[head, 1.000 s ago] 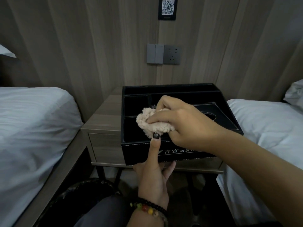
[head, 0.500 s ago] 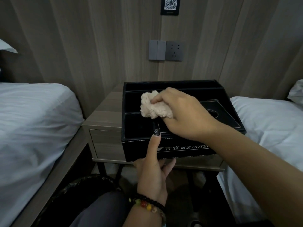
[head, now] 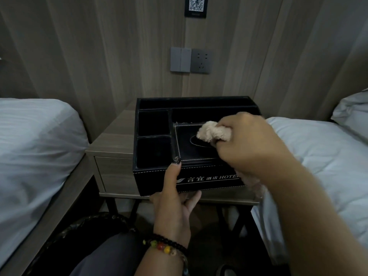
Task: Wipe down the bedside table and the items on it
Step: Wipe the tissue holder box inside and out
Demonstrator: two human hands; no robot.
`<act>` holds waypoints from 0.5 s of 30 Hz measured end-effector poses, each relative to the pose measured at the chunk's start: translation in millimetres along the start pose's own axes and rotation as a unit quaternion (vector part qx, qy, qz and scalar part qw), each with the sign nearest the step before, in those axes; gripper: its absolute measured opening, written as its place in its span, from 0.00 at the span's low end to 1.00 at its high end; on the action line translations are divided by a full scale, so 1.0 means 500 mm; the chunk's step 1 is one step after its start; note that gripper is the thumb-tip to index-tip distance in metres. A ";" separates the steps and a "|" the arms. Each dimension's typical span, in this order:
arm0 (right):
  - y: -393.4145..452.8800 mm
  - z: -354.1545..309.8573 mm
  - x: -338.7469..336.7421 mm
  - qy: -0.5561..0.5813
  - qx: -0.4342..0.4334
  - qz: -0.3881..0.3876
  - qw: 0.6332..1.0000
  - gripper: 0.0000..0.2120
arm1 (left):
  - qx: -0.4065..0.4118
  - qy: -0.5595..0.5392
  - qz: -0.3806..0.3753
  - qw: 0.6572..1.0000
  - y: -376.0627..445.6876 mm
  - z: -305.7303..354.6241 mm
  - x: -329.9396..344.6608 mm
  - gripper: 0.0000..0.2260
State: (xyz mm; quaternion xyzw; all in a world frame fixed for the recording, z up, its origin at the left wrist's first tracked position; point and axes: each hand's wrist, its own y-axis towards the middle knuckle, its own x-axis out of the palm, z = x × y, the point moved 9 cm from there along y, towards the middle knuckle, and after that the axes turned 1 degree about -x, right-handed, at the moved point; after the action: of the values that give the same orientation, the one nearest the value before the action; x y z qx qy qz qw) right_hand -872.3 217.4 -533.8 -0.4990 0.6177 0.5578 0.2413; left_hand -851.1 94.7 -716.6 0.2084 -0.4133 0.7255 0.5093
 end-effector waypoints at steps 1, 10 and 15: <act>-0.006 -0.014 0.005 -0.028 0.000 0.021 0.999 0.14 | -0.002 -0.002 0.001 1.000 0.000 -0.002 0.000 0.37; -0.065 -0.037 0.022 0.042 -0.052 0.102 0.993 0.18 | 0.005 -0.001 -0.002 1.000 -0.005 -0.001 0.000 0.32; -0.068 0.114 -0.042 0.005 0.119 0.180 0.977 0.15 | 0.003 0.014 0.001 1.000 -0.006 -0.001 -0.001 0.43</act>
State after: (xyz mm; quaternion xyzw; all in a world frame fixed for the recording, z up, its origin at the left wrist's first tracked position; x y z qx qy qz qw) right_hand -848.8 281.6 -546.1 -0.3502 0.7601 0.5127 0.1918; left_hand -848.0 95.1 -716.0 0.1995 -0.4046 0.7296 0.5140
